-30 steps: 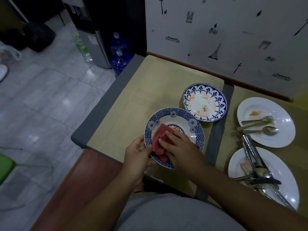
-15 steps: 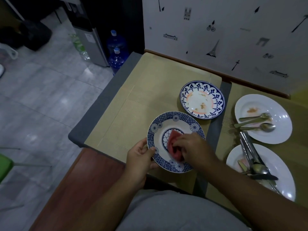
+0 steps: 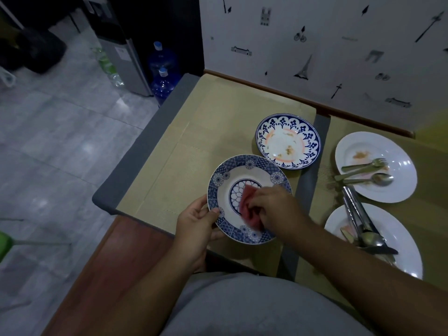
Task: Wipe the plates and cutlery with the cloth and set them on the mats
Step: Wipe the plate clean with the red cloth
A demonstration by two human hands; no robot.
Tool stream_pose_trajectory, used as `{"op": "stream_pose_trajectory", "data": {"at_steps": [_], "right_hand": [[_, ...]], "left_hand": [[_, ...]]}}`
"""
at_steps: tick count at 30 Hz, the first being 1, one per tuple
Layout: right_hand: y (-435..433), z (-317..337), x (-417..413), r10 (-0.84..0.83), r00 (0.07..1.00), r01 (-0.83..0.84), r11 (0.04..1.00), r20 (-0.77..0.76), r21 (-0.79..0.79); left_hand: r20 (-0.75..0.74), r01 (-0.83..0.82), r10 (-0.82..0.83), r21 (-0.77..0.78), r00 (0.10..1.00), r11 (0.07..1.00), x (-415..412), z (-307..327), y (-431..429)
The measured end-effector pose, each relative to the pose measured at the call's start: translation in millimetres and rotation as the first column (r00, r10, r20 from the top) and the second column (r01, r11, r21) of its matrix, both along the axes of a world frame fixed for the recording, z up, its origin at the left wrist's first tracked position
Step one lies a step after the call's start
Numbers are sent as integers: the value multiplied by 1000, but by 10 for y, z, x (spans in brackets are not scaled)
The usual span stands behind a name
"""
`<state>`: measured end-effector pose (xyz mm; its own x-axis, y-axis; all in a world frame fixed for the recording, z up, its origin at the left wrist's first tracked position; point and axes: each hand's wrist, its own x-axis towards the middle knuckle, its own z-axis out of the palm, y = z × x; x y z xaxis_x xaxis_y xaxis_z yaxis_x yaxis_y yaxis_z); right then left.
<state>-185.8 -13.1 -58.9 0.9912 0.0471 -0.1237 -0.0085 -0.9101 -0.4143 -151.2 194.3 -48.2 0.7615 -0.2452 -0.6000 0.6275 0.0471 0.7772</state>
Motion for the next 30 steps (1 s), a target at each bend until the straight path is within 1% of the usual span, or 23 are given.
{"op": "stream_pose_trajectory", "data": {"at_steps": [2, 4, 7, 10, 13, 16, 18, 21, 22, 24, 28, 30], "right_hand": [[169, 70, -94, 28, 999, -25, 995, -40, 92], [271, 154, -121, -4, 998, 13, 991, -67, 132], [263, 208, -177, -30, 998, 33, 997, -48, 69], [255, 234, -243, -73, 992, 75, 997, -99, 18], [299, 256, -263, -131, 985, 141, 986, -109, 92], [349, 257, -254, -183, 968, 219, 952, -173, 216], [351, 238, -283, -209, 959, 253, 936, -190, 244], [315, 196, -356, -190, 968, 218, 960, -164, 177], [302, 192, -370, -189, 969, 215, 962, -160, 171], [290, 207, -386, -161, 981, 178, 966, -103, 186], [368, 227, -328, -16, 1000, 10, 966, 20, 258], [381, 214, -165, 39, 996, -56, 971, 76, 235]], "left_hand": [[-5, 3, -3, 3, 1000, 1000, 7, -8, 14], [-6, 4, -4, 4, 1000, 1000, 15, -14, 31], [-9, -18, 18, -8, 1000, 1000, 22, -20, 29], [4, -22, 22, -18, 1000, 1000, 22, -8, -4], [17, -4, 5, -22, 1000, 1000, 17, 5, -31], [12, 6, -5, -13, 1000, 1000, 4, 14, -38], [3, 5, -5, -17, 1000, 1000, -8, 14, -38], [-15, -10, 9, -29, 1000, 1000, -26, 15, -52], [-24, -11, 11, -32, 1000, 999, -31, 18, -62], [-43, -5, 4, -35, 999, 999, -42, 25, -77], [-56, 45, -48, -48, 997, 998, -63, 37, -61], [-60, 68, -72, -62, 996, 996, -77, 45, -58]]}}
